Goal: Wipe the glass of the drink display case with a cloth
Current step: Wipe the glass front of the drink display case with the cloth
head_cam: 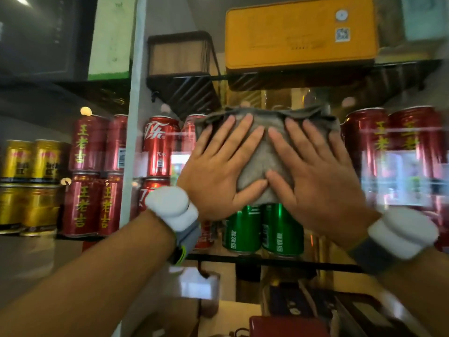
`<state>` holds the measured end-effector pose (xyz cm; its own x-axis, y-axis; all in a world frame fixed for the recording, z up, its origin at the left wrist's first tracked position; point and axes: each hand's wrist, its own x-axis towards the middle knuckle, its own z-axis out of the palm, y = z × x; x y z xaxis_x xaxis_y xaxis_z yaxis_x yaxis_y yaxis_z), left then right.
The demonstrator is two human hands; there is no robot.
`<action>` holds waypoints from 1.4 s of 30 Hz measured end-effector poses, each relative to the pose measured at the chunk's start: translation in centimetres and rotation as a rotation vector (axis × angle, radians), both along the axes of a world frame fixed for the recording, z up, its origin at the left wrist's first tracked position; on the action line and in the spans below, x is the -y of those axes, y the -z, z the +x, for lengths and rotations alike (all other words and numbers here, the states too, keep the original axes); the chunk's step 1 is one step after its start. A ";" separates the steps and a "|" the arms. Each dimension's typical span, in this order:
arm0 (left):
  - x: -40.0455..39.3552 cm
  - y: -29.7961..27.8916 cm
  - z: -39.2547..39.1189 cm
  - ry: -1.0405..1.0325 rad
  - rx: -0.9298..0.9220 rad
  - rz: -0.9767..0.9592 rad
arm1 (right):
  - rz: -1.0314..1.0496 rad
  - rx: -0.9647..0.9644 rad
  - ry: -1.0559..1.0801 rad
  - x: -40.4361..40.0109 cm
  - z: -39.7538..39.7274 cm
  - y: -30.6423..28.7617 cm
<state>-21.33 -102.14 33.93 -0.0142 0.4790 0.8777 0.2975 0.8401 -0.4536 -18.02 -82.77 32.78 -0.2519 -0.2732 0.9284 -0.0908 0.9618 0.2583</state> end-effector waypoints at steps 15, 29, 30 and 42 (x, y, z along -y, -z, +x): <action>-4.7 -0.1 0.7 -0.002 0.047 -0.002 | 0.021 0.000 0.012 -5.0 0.6 -0.3; -11.2 16.2 2.5 0.039 0.243 -0.081 | 0.022 0.150 -0.023 -12.0 2.6 16.6; -11.7 16.0 2.6 0.041 0.244 -0.091 | 0.019 0.154 -0.024 -12.5 2.8 16.6; -15.5 3.6 2.1 0.052 0.033 -0.072 | -0.035 0.059 0.049 -15.9 2.7 4.7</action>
<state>-19.27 -86.63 30.35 -0.0160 0.5415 0.8406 0.3555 0.7888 -0.5014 -15.36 -66.92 28.13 -0.3191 -0.2267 0.9202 -0.0571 0.9738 0.2201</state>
